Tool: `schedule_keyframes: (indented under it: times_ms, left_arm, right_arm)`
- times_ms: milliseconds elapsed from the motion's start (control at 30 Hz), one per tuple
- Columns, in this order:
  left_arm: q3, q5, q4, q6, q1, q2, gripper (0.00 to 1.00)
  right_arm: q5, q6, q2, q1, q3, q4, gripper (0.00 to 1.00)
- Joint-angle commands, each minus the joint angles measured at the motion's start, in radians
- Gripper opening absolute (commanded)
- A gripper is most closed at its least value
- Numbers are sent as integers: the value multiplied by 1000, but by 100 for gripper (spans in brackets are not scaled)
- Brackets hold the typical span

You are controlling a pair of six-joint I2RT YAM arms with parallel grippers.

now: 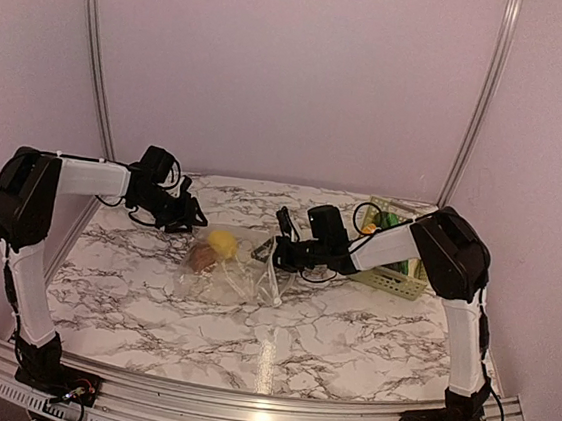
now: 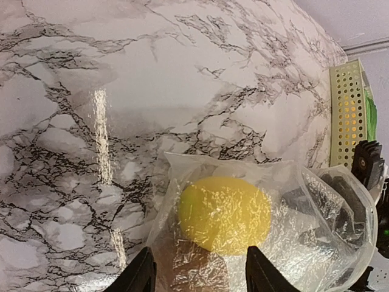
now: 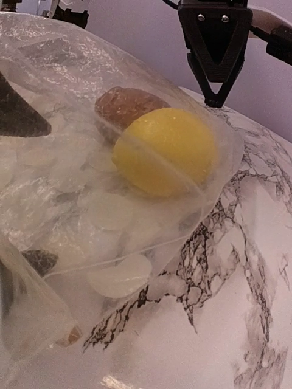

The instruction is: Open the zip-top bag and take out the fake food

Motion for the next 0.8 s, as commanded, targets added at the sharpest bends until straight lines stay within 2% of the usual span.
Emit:
schedule_keyframes:
  times_ms: [0, 233, 567, 767]
  left_arm:
    - [5, -19, -22, 31, -16, 57, 50]
    - [37, -27, -14, 93, -55, 140, 48]
    - [113, -51, -74, 197, -167, 204, 36]
    - [102, -30, -50, 201, -203, 195, 28]
  right_arm:
    - [-34, -17, 37, -4, 52, 26, 61]
    - [-67, -83, 83, -4, 131, -36, 68]
    - [-70, -158, 109, -4, 191, -84, 83]
    - [-51, -187, 118, 4, 209, -106, 85]
